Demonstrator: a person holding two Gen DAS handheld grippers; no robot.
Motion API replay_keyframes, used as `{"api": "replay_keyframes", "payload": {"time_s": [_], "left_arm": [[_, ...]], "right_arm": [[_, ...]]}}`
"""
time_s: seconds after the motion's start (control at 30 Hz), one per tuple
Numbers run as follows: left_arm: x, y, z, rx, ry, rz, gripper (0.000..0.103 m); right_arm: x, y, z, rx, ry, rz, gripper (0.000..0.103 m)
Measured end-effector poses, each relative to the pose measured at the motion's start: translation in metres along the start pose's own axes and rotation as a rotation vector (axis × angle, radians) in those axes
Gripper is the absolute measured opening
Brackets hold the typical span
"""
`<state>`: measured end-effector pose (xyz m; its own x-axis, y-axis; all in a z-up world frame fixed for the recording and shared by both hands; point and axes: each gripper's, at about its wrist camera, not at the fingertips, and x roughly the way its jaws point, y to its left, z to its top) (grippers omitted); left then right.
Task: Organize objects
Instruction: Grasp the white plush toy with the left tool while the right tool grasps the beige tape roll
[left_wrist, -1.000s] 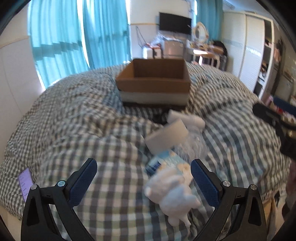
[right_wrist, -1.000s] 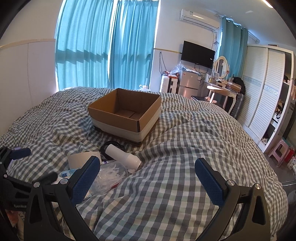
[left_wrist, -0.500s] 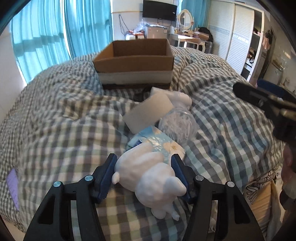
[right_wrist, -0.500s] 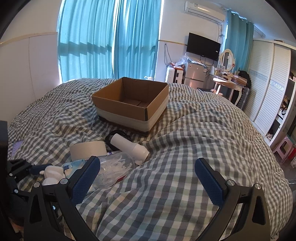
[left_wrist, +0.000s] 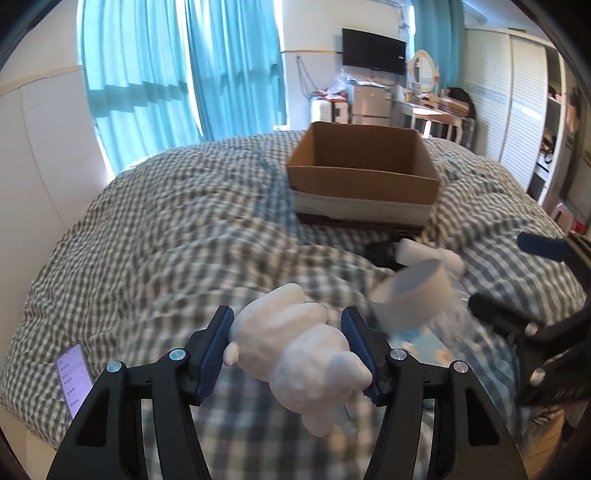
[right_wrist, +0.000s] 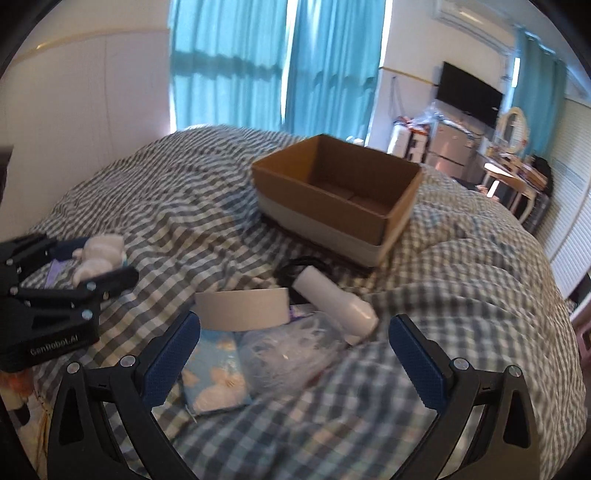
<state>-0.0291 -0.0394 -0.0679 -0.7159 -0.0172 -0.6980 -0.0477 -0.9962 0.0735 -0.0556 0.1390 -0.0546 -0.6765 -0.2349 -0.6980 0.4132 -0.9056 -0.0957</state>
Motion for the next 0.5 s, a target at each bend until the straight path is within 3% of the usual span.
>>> {"api": "replay_keyframes", "payload": {"time_s": [0.17, 0.4, 0.5], "left_arm": [[0.012, 0.016, 0.005, -0.019, 0.008, 0.032, 0.062], [0.027, 0.024, 0.011, -0.029, 0.015, 0.028, 0.062], [0.029, 0.025, 0.013, -0.033, 0.015, 0.025, 0.062]], "right_arm": [[0.036, 0.017, 0.007, -0.045, 0.063, 0.052, 0.1], [0.063, 0.025, 0.006, -0.059, 0.146, 0.103, 0.081], [0.064, 0.027, 0.005, -0.075, 0.153, 0.094, 0.079]]}}
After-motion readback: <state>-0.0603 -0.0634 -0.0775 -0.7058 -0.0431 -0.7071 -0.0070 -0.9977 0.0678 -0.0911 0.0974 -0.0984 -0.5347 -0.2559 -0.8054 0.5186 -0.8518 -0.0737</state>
